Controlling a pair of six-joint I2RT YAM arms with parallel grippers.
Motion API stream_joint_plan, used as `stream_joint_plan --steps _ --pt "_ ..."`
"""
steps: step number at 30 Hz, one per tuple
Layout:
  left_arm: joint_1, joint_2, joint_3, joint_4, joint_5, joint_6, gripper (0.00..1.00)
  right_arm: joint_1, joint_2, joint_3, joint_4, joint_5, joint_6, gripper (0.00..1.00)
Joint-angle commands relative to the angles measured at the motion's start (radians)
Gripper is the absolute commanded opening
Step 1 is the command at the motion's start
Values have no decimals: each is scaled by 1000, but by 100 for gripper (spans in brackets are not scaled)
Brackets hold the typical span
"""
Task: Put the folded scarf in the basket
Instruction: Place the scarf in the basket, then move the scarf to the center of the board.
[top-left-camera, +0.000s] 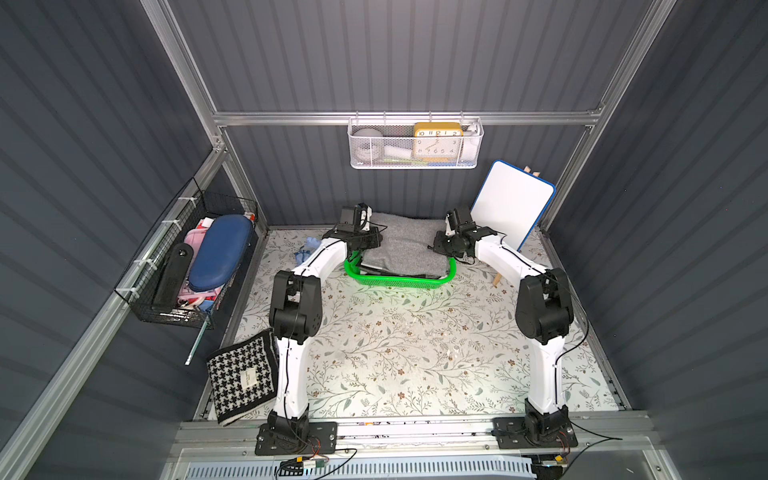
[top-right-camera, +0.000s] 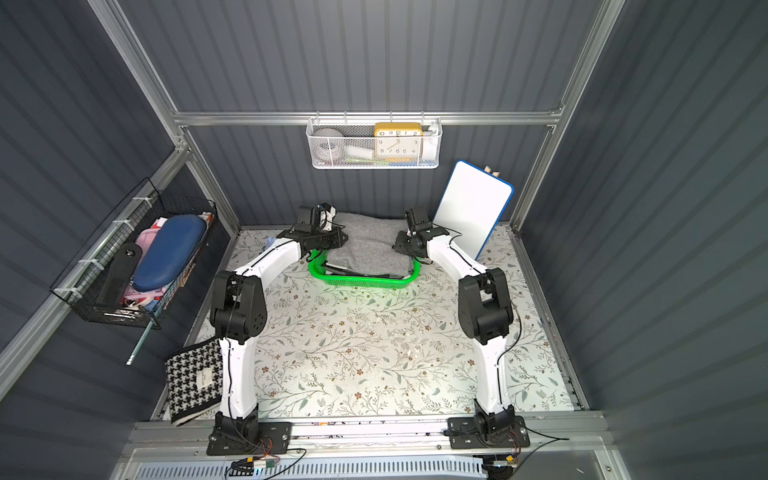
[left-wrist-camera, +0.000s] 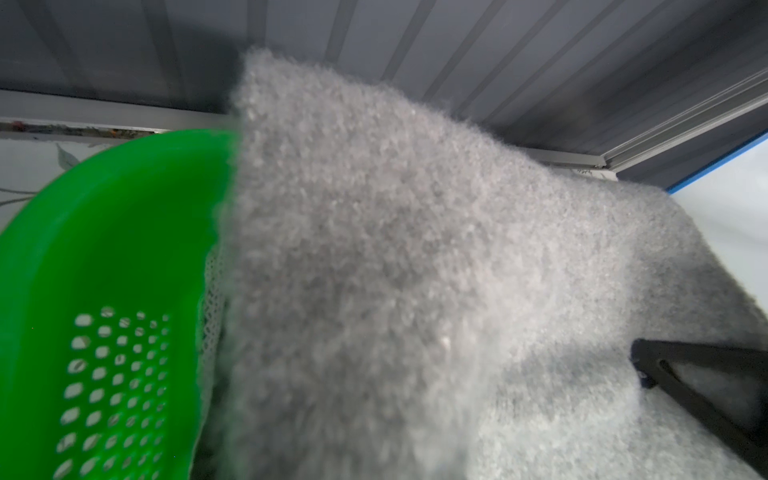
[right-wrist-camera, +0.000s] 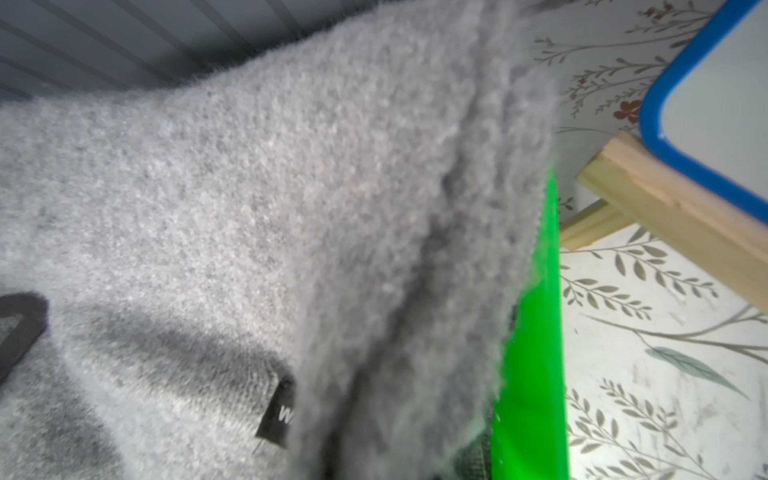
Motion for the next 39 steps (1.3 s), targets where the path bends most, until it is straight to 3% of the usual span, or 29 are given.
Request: stream_joint_plan --steps 1,2,3,4,5,7,10,18,29,34,39 --pt "22 -9 45 -9 -13 54 31 -23 5 25 -104 8 -4 5" --pt "21 -23 52 -8 7 48 61 -23 -6 36 -111 -1 0 18" --pt "21 -34 60 -10 18 42 84 -22 -15 45 -119 -6 2 29" --pt "21 -47 77 -22 29 37 96 -22 -27 57 -132 -9 5 41" --pt "20 -61 96 -40 33 30 99 -20 -42 65 -149 -12 8 52" --pt "15 -99 114 -63 45 17 99 -15 -76 67 -175 -12 4 61" --pt "-4 -188 66 -52 104 -25 99 -4 -144 35 -215 5 -2 62" --pt "-162 -387 -51 -53 128 -81 99 50 -460 -344 -121 -36 40 62" --pt "-190 -831 -600 32 64 -216 99 125 -988 -893 41 -82 177 61" --pt "-190 -963 -816 -24 6 -267 99 133 -1146 -1083 86 -95 251 61" --pt "-190 -1050 -956 -117 -136 -342 99 134 -1250 -1194 80 -84 286 61"
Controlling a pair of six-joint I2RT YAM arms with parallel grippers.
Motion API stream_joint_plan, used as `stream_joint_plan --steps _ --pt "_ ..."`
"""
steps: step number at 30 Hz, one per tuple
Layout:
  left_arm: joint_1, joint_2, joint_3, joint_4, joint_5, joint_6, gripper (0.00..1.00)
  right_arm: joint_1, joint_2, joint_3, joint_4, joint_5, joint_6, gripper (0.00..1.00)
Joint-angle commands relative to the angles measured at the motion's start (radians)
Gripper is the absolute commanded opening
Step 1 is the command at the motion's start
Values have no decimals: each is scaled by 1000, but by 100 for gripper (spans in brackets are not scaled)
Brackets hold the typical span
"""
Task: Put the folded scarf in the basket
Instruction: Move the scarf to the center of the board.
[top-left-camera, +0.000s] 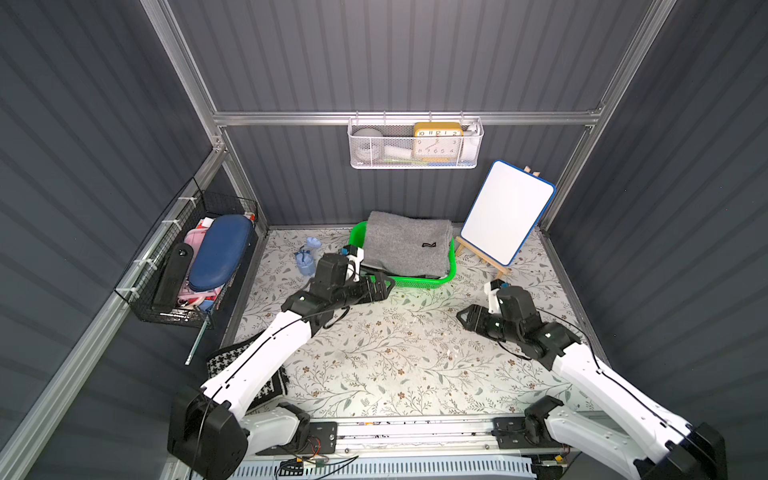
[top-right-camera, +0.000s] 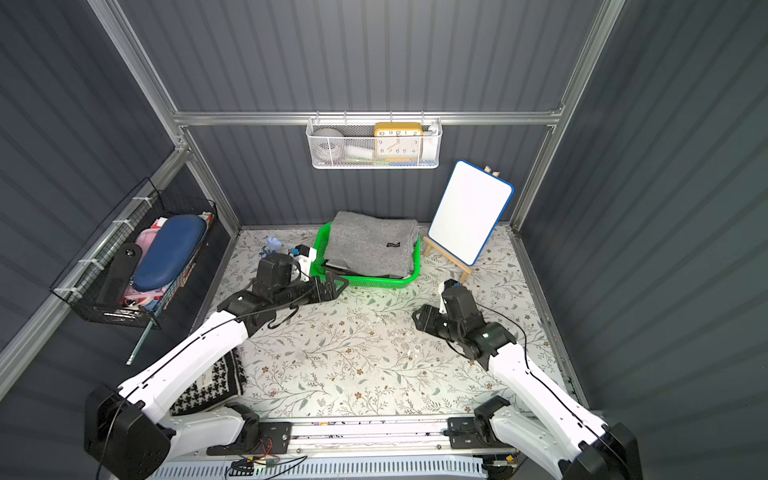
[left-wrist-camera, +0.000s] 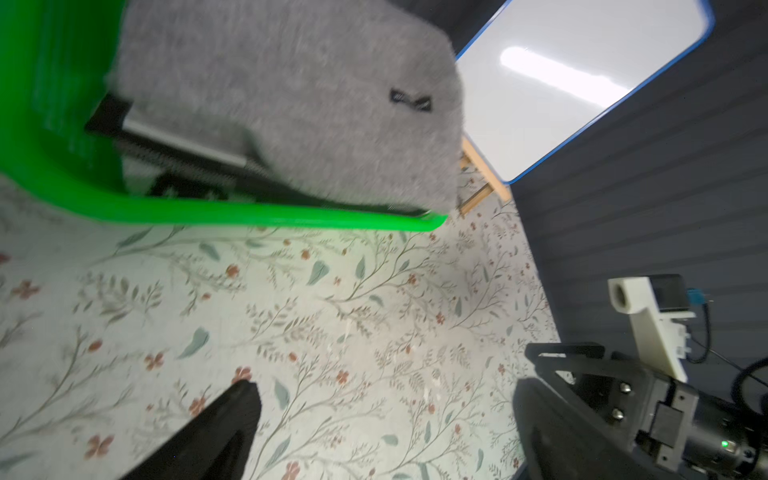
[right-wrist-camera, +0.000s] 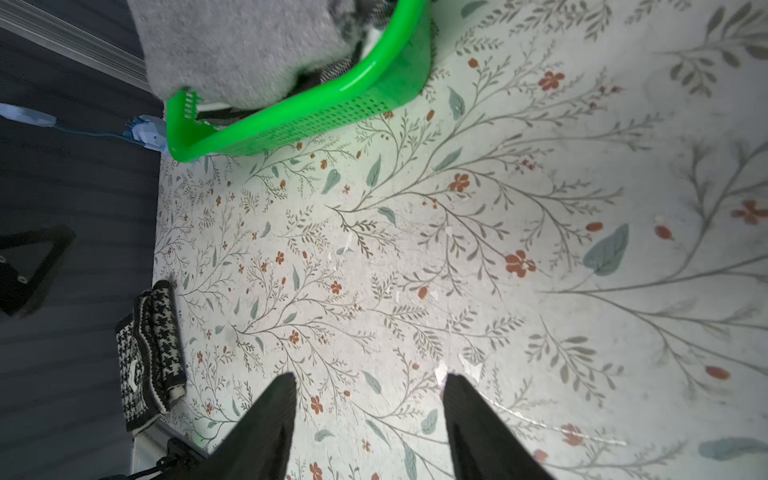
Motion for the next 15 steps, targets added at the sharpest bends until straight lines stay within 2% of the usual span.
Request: stream_joint_plan --steps 1,6,10,15 --pt "-3 -60 -73 -98 -143 -98 99 5 -53 -50 28 3 47 61" --pt "36 -117 -197 -184 -247 -169 99 4 -110 -122 17 14 71 61" --pt "148 -158 -278 -214 -279 -207 99 4 -137 -163 14 38 89 61" --pt "177 -137 -252 -278 -399 -315 99 5 -147 -187 3 45 97 62"
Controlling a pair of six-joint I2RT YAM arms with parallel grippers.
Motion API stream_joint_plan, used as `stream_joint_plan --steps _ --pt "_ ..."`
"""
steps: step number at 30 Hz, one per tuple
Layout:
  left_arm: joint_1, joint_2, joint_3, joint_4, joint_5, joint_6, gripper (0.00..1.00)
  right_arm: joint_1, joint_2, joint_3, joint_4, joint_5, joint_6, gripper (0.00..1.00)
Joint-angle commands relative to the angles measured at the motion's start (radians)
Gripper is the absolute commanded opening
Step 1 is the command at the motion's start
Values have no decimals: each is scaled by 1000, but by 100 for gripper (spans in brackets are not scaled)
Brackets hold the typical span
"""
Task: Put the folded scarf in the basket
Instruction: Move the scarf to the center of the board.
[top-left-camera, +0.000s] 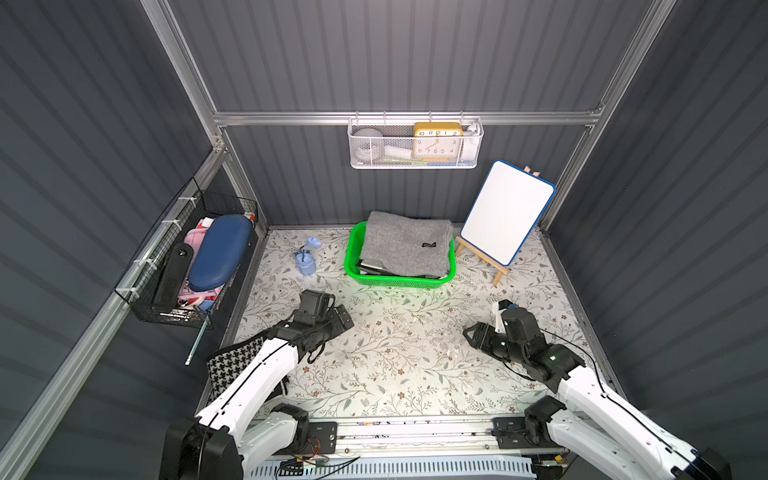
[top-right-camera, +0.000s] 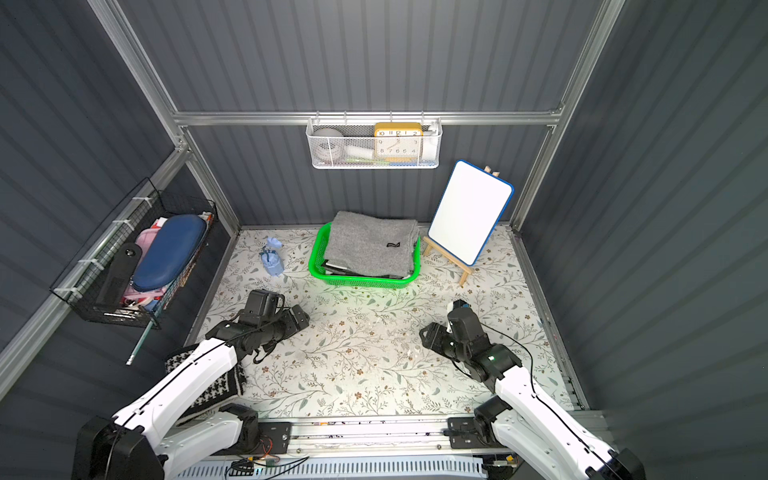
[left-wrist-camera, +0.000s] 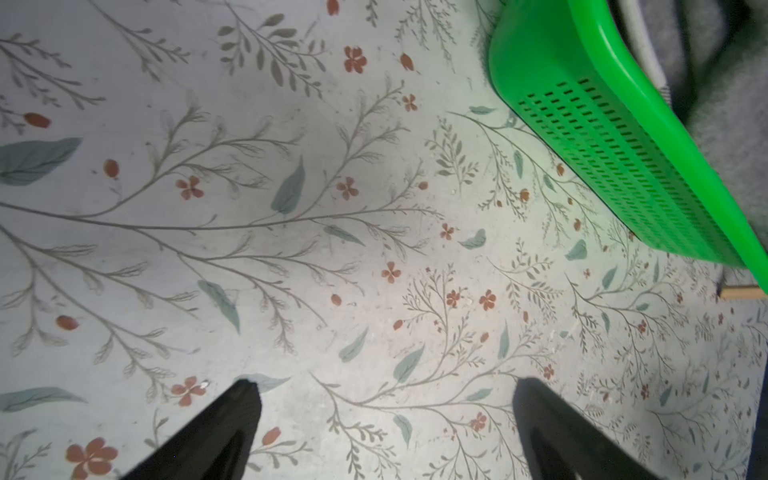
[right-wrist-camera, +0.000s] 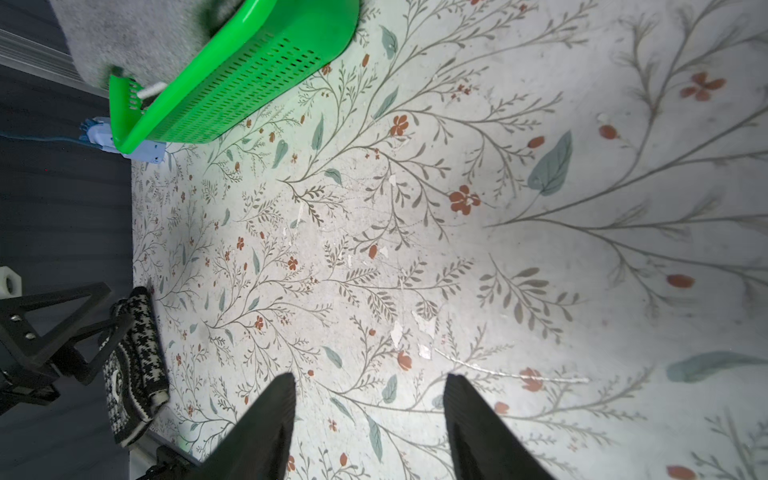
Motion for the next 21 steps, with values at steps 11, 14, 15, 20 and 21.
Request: stream_joint_plan --steps 11,14,15,20,21 --pt "92 51 76 -226 -478 -307 99 5 -1 -53 32 16 36 61" --pt "141 52 71 -221 -489 -315 99 5 8 -53 34 16 32 62" --pt "158 52 67 -216 -494 -321 99 5 11 -53 35 16 32 62" --pt "252 86 50 -173 -500 -336 99 4 31 -57 57 8 38 62" --pt "274 104 50 -164 -504 -325 99 4 36 -56 59 -1 39 62"
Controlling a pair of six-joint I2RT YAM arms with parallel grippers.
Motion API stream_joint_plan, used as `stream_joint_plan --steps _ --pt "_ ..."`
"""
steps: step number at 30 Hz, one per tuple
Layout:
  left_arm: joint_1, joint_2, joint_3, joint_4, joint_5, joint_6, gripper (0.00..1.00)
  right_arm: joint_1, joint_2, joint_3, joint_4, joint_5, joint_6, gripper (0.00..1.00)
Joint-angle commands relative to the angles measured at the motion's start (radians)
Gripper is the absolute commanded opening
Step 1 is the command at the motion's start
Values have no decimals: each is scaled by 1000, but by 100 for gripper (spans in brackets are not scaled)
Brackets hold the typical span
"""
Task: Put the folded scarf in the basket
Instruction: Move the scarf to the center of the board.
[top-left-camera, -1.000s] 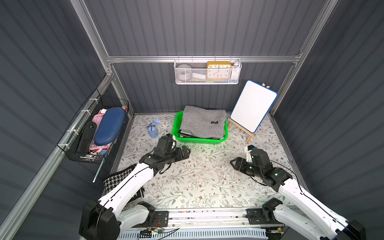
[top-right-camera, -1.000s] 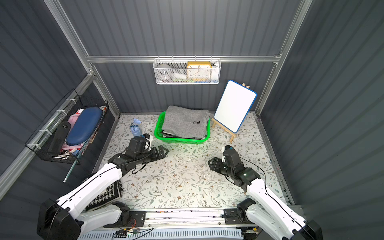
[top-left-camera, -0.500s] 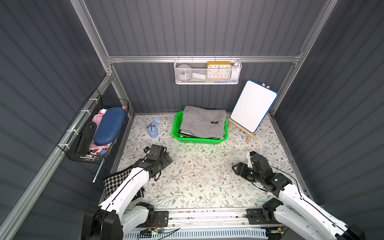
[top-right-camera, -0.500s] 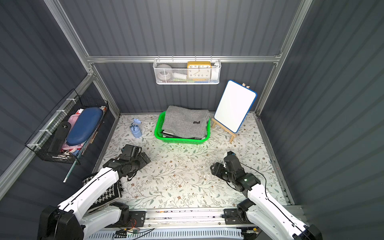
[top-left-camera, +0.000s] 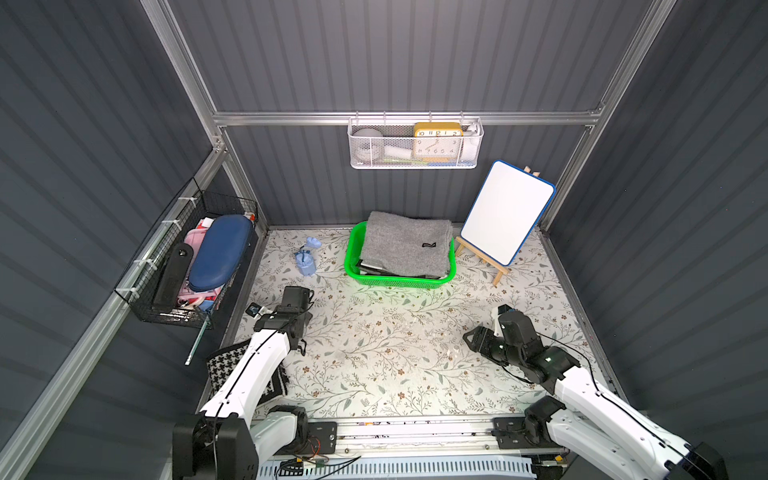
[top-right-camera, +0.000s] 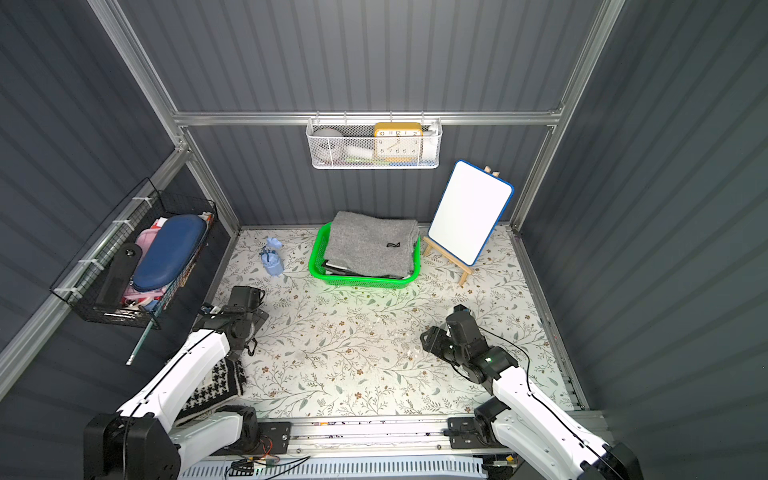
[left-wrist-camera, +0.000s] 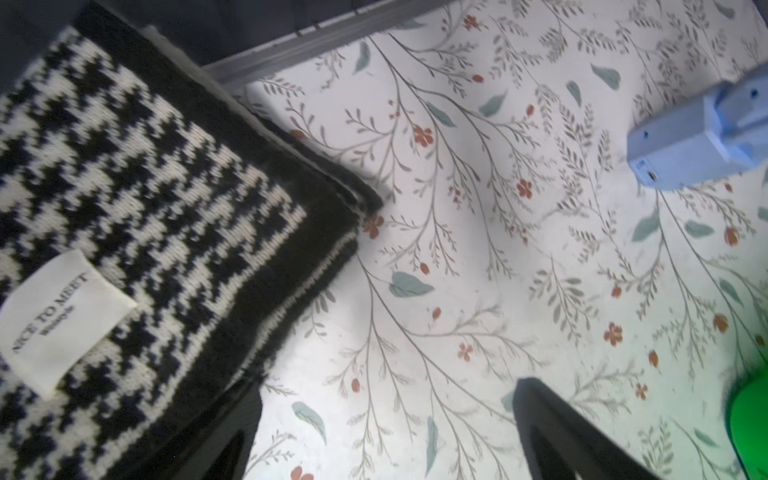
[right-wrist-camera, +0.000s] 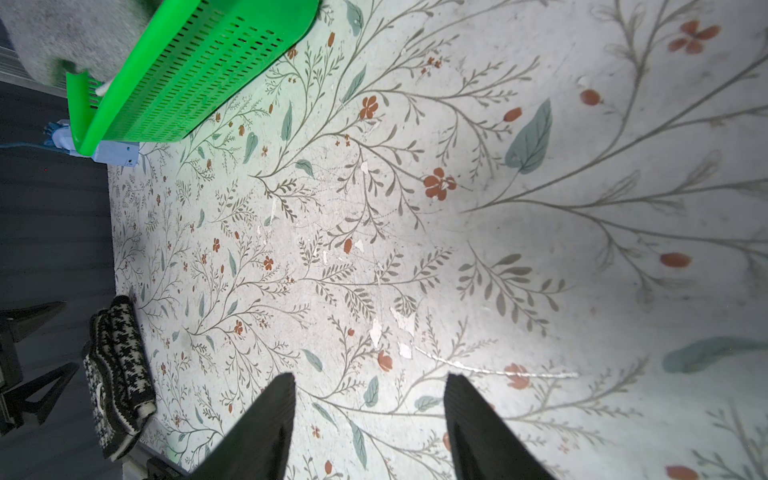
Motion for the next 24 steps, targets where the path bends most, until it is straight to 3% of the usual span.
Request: stream_joint_plan --steps 1,8,15,20,24 --pt "58 53 -3 14 -40 -8 99 5 13 -8 19 -9 6 62" --pt "173 107 -46 116 30 52 97 4 18 -15 21 -1 9 62" --pt "235 178 -74 193 132 80 81 5 44 -15 26 -6 10 62" --pt "241 197 -76 202 150 93 60 5 44 -17 24 3 13 62" --pt "241 162 -105 229 184 104 30 4 50 -21 31 3 17 62"
